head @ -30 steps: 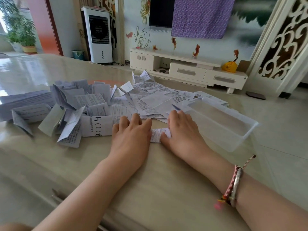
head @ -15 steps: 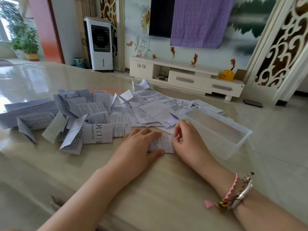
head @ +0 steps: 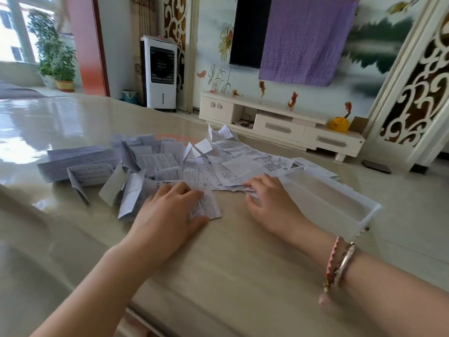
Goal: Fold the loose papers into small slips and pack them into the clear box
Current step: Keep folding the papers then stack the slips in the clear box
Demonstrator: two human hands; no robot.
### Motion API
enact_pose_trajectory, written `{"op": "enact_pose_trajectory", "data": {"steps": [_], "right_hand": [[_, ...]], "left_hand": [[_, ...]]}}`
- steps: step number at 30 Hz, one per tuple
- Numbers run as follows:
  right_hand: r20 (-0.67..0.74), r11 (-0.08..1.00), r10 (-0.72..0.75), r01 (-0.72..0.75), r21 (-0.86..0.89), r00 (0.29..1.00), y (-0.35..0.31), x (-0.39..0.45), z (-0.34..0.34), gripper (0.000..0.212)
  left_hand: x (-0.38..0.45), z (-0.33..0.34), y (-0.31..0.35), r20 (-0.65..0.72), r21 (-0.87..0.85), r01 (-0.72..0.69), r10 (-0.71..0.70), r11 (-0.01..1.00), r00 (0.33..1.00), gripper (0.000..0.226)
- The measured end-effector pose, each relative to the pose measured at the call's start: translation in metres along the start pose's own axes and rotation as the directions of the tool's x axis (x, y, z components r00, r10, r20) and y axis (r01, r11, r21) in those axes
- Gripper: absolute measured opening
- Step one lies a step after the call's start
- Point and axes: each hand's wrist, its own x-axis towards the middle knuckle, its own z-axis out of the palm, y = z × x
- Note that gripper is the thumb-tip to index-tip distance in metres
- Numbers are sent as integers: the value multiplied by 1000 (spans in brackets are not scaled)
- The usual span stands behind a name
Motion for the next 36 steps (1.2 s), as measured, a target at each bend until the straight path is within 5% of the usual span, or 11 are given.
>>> {"op": "enact_pose_trajectory", "data": {"steps": [10, 15, 22, 27, 33, 36], "right_hand": [[341, 959, 281, -248, -137, 897, -20, 65, 31, 53], [258, 980, 170, -135, -147, 951, -25, 64, 34, 57], [-92, 963, -169, 184, 194, 981, -16, 18, 3, 30], [-168, 881, -44, 118, 459, 985, 1, -16, -13, 41], [-239, 840, -43, 165, 517, 970, 13, -30, -14, 48], [-201, 793, -12, 132, 594, 979, 22, -32, -15, 41]], "left_hand": [[3, 7, -11, 85, -48, -5, 9, 999, 996, 57], [5, 4, -7, 112, 23, -26, 23, 999, 993, 56], [1, 4, -1, 7, 45, -66, 66, 997, 998, 54], [1, 15, 6, -147, 118, -127, 144, 985, 979, 49], [4, 20, 16, -186, 34, -118, 122, 992, 975, 30], [8, 21, 20, -161, -124, -107, 86, 987, 983, 54]]}}
